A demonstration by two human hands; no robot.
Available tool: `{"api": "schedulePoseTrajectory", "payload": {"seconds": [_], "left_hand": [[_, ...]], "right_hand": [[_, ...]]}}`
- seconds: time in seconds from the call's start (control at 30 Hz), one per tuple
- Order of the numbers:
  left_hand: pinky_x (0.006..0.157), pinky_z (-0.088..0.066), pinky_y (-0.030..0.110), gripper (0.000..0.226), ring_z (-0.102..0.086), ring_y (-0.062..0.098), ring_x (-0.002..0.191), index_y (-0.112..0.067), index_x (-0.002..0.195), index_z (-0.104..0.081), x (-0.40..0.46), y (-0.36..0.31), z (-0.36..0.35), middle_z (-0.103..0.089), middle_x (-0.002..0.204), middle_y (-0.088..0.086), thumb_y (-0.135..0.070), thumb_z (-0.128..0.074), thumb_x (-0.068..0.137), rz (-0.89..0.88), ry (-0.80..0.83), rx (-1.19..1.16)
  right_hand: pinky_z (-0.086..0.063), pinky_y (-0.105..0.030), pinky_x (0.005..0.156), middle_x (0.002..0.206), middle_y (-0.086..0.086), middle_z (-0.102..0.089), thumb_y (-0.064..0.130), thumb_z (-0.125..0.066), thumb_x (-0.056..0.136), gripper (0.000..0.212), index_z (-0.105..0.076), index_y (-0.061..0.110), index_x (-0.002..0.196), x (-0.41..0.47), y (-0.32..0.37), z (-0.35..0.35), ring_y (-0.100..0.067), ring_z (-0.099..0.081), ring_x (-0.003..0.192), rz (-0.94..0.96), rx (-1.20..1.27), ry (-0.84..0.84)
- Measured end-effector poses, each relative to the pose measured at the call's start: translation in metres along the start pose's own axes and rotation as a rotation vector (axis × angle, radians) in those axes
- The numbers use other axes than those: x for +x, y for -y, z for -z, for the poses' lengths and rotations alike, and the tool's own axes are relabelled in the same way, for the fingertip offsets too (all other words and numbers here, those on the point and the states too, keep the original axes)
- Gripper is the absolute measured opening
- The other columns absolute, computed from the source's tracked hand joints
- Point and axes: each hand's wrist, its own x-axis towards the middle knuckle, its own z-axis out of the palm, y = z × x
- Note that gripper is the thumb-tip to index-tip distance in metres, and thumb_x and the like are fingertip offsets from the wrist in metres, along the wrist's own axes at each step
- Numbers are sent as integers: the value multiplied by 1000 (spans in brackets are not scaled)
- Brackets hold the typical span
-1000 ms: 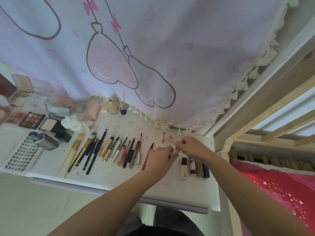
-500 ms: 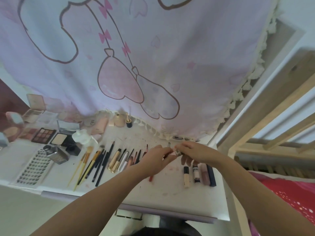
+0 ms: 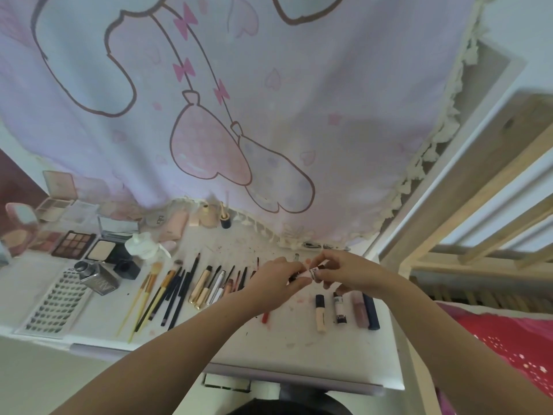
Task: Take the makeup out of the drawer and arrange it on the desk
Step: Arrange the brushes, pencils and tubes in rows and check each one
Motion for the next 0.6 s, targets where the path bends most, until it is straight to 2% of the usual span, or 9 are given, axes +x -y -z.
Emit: {"api": "schedulePoseTrajectory", "payload": {"seconds": [0.07, 0.17, 0.23, 0.33, 0.5, 0.6], "left_hand": [[78, -42, 31, 30, -51, 19, 87, -23, 109, -57, 2, 0, 1, -55, 93, 2, -45, -41, 96, -10, -8, -3], [78, -43, 32, 33, -51, 18, 86, -20, 108, -58, 4, -1, 2, -57, 92, 3, -46, -42, 95, -31, -29, 12], [76, -42, 31, 32, -50, 17, 85, -20, 106, -58, 6, 0, 1, -57, 91, 3, -46, -42, 95, -44, -33, 8], [74, -41, 30, 32, -47, 15, 82, -21, 107, -57, 8, 3, -1, -54, 87, 0, -46, -41, 95, -43, -38, -1], [68, -36, 26, 29, -48, 15, 80, -22, 108, -54, 10, 25, -6, -48, 84, -5, -45, -41, 96, 53, -27, -31], [61, -36, 22, 26, -51, 11, 73, -20, 113, -50, 7, 40, -14, -53, 85, -6, -38, -40, 98, 154, -37, -74]], "right_hand": [[-48, -23, 61, 88, 4, -69, 42, -58, 90, 22, -60, 23, 101, -1, 2, 1, -7, -63, 72, -33, 12, -10], [-41, -19, 51, 70, 1, -64, 47, -46, 95, 36, -60, 13, 90, 0, 4, 2, -7, -53, 54, -78, -9, -32], [-36, -18, 49, 65, 2, -53, 38, -46, 97, 31, -56, 12, 84, 1, 3, 2, -8, -43, 52, -42, 21, -21], [-35, -18, 51, 67, 4, -49, 34, -45, 98, 27, -56, 14, 85, 3, 0, 4, -8, -40, 56, -4, -25, -20], [-43, -18, 55, 81, 2, -57, 22, -45, 99, 18, -63, 17, 102, 5, -16, 20, -7, -51, 68, -33, 16, -48], [-54, -19, 63, 92, -6, -63, 6, -51, 95, 14, -63, 9, 102, 4, -35, 31, -9, -63, 80, -42, 129, -44]]}}
